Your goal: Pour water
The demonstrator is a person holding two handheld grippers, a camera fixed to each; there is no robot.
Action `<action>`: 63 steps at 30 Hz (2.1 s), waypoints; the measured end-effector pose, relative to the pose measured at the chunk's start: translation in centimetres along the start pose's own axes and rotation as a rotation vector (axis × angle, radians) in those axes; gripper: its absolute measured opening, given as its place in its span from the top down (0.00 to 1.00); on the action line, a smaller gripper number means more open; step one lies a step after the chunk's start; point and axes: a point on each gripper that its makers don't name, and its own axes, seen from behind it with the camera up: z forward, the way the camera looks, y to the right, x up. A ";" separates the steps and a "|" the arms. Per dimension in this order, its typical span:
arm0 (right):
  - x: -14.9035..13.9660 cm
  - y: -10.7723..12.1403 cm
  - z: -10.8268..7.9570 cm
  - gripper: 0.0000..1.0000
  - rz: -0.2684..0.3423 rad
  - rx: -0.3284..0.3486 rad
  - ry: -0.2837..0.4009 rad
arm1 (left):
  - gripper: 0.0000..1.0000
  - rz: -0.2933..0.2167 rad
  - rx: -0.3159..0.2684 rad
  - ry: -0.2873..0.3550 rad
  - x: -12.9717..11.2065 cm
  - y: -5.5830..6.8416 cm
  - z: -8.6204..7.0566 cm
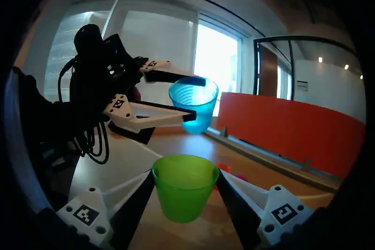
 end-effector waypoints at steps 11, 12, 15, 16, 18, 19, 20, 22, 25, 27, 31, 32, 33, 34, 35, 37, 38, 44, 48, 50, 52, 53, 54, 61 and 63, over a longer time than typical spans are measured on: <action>-0.2 0.0 0.5 0.08 0.006 0.010 0.000 | 0.12 0.087 -0.002 0.002 0.6 0.2 0.2; -0.2 0.0 0.5 0.08 0.006 0.010 0.000 | 0.12 0.093 -0.001 0.002 0.7 0.2 0.3; -0.2 0.0 0.5 0.08 0.007 0.011 0.002 | 0.12 0.108 0.000 0.004 0.8 0.1 0.4; -0.2 0.0 0.6 0.08 0.007 0.012 0.002 | 0.12 0.114 0.001 0.004 0.8 0.1 0.4; -0.1 0.0 0.6 0.08 0.008 0.013 0.003 | 0.12 0.127 0.003 0.006 0.9 0.0 0.5; -0.1 0.0 0.6 0.08 0.008 0.013 0.003 | 0.12 0.133 0.003 0.007 1.0 0.0 0.6; -0.1 0.0 0.6 0.07 0.008 0.014 0.002 | 0.12 0.140 0.004 0.007 1.0 0.0 0.7; -0.1 0.1 0.7 0.07 0.007 0.013 0.003 | 0.12 0.150 0.004 0.009 1.1 0.0 0.8; 0.0 0.2 0.7 0.08 0.008 0.013 0.005 | 0.12 0.164 0.003 0.011 1.3 -0.1 1.0; 0.0 0.2 0.8 0.08 0.010 0.014 0.006 | 0.12 0.172 0.002 0.012 1.4 -0.1 1.2; 0.1 0.1 0.8 0.08 0.010 0.015 0.008 | 0.12 0.191 0.001 0.016 1.6 -0.1 1.5; 0.1 0.1 0.8 0.08 0.010 0.016 0.009 | 0.12 0.197 0.000 0.017 1.7 -0.1 1.5; 0.1 0.1 0.8 0.08 0.010 0.016 0.009 | 0.12 0.203 -0.001 0.017 1.7 -0.1 1.6; 0.1 0.1 0.8 0.07 0.010 0.016 0.009 | 0.12 0.209 -0.001 0.018 1.8 -0.1 1.7; 0.1 0.2 0.8 0.07 0.010 0.015 0.010 | 0.12 0.215 0.000 0.019 1.8 -0.1 1.8; 0.1 0.2 0.7 0.07 0.010 0.015 0.011 | 0.12 0.226 0.001 0.022 1.9 -0.1 1.9; 0.1 0.2 0.7 0.08 0.010 0.015 0.012 | 0.12 0.232 0.002 0.024 2.0 -0.1 1.9; 0.1 0.4 0.5 0.08 0.010 0.012 0.013 | 0.12 0.268 0.004 0.029 2.2 0.1 2.2; 0.2 0.5 0.4 0.08 0.009 0.010 0.013 | 0.12 0.297 0.006 0.034 2.5 0.2 2.3; 0.2 0.5 0.4 0.07 0.008 0.008 0.014 | 0.12 0.311 0.006 0.036 2.6 0.3 2.2; 0.3 0.5 0.4 0.08 0.008 0.007 0.015 | 0.12 0.324 0.007 0.037 2.6 0.3 2.3; 0.3 0.5 0.4 0.08 0.007 0.007 0.015 | 0.12 0.331 0.007 0.037 2.6 0.4 2.3; 0.3 0.5 0.4 0.08 0.007 0.007 0.015 | 0.12 0.336 0.007 0.037 2.6 0.4 2.3; 0.4 0.5 0.3 0.08 0.004 0.004 0.015 | 0.12 0.373 0.010 0.031 2.6 0.5 2.3; 0.4 0.5 0.3 0.08 0.004 0.003 0.016 | 0.12 0.381 0.011 0.032 2.7 0.5 2.3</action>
